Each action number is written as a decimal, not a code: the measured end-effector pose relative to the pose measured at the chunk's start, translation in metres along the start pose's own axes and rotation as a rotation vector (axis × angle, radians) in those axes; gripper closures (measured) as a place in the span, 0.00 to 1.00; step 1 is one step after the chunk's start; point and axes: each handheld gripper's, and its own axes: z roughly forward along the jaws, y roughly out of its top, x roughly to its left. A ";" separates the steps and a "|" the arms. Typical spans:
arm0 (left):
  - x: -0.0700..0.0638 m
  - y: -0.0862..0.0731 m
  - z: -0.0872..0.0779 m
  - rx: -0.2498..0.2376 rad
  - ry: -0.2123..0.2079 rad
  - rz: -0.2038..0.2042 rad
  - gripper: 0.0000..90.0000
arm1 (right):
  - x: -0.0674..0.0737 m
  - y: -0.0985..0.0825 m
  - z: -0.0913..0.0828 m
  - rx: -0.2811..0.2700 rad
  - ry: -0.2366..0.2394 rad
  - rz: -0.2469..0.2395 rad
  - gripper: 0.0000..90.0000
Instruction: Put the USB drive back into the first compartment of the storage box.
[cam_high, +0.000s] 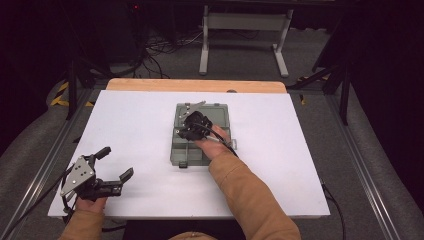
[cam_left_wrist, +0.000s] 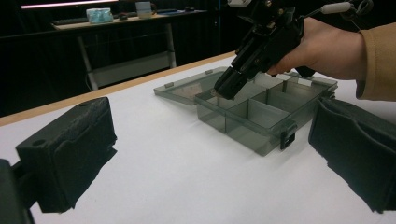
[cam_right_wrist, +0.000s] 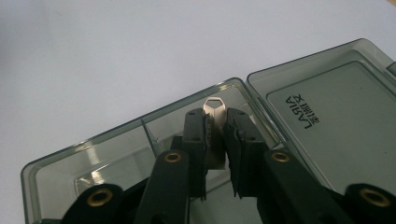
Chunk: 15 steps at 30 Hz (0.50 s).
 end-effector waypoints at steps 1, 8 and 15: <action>0.000 0.000 0.000 0.000 0.000 0.000 0.01 | 0.000 0.000 0.000 0.006 -0.002 0.001 0.87; 0.000 0.000 0.000 0.000 -0.002 0.000 0.01 | 0.000 -0.001 0.001 0.007 0.004 -0.001 0.87; 0.000 0.000 0.001 -0.001 -0.006 0.001 0.01 | 0.000 -0.001 0.000 0.006 0.011 0.002 0.84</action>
